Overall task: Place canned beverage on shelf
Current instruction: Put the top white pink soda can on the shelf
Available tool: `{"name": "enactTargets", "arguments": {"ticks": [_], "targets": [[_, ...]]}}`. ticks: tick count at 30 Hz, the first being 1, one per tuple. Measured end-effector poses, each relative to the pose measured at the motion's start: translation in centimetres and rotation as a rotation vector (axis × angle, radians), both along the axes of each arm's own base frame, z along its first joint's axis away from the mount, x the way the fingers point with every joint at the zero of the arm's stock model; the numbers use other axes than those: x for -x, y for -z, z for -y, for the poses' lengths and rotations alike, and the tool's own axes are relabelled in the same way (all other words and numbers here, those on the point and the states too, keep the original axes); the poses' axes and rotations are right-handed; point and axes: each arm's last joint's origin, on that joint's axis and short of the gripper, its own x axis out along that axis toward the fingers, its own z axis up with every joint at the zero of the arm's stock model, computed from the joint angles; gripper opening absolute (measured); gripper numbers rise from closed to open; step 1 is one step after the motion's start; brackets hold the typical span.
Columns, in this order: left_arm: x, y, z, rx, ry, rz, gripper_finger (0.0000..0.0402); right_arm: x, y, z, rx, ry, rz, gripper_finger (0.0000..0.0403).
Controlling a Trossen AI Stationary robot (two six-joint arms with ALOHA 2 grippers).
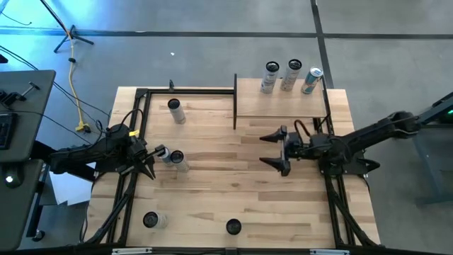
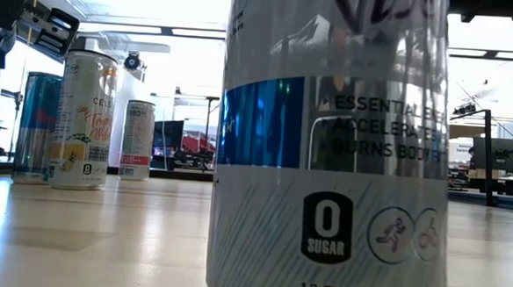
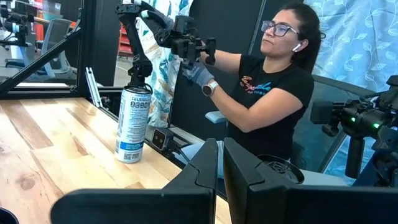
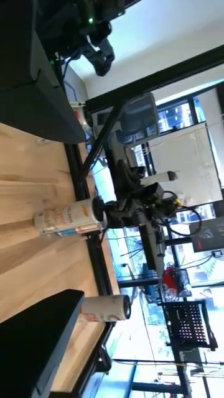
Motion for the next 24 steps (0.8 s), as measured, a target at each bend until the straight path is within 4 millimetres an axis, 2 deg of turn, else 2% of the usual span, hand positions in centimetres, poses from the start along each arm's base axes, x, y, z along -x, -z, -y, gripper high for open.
{"name": "enactTargets", "arguments": {"ticks": [18, 22, 24], "targets": [[0.0, 0.0, 0.0, 0.000, 0.000, 0.000, 0.0003, 4.6, -2.7, 1.1, 0.020, -0.001, 0.065, 0.0389], [0.0, 0.0, 0.0, 0.000, 0.000, 0.000, 0.0003, 5.5, -2.7, 1.3, 0.009, -0.003, 0.068, 0.0389], [0.0, 0.0, 0.0, 0.000, 0.000, 0.000, 0.0003, 6.1, -1.6, 1.5, 0.004, -0.003, 0.086, 0.0389]]}}
